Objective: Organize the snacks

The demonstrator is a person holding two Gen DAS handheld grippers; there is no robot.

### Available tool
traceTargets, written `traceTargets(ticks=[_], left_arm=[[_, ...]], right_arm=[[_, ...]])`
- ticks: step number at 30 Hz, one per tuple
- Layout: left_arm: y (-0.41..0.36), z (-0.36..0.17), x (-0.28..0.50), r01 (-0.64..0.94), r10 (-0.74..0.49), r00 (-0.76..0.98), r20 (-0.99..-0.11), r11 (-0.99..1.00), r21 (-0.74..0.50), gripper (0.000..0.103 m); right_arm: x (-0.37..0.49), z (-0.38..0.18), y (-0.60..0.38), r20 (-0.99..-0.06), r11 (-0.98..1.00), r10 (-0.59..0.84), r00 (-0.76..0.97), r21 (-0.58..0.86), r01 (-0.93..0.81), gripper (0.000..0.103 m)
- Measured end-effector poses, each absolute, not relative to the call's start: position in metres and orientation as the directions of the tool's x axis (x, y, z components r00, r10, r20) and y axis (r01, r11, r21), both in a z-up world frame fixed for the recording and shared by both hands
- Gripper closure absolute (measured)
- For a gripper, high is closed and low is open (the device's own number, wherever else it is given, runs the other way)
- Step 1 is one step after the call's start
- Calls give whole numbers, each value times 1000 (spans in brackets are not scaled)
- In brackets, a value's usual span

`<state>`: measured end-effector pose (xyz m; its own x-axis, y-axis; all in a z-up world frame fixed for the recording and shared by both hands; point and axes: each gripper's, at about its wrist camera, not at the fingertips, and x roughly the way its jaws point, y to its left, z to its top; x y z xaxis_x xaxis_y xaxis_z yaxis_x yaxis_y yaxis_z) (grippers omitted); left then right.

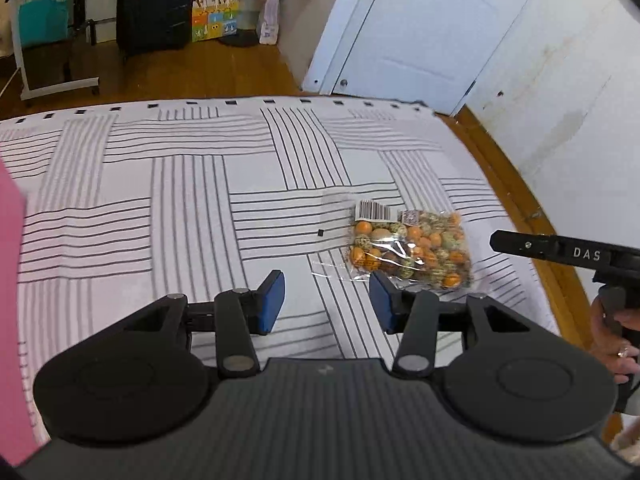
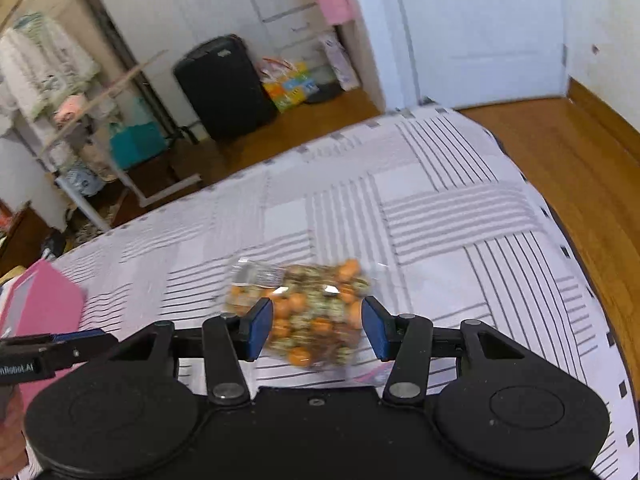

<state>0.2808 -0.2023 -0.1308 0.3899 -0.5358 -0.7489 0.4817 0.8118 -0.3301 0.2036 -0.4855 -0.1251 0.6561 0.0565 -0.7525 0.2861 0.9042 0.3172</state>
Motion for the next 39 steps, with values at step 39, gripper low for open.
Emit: traceTargets(ticks=[39], left_arm=[[-264, -198, 331, 374, -656, 248, -713, 744, -554, 55]], right_arm=[[225, -163, -471, -789, 949, 180, 588, 295, 106, 41]])
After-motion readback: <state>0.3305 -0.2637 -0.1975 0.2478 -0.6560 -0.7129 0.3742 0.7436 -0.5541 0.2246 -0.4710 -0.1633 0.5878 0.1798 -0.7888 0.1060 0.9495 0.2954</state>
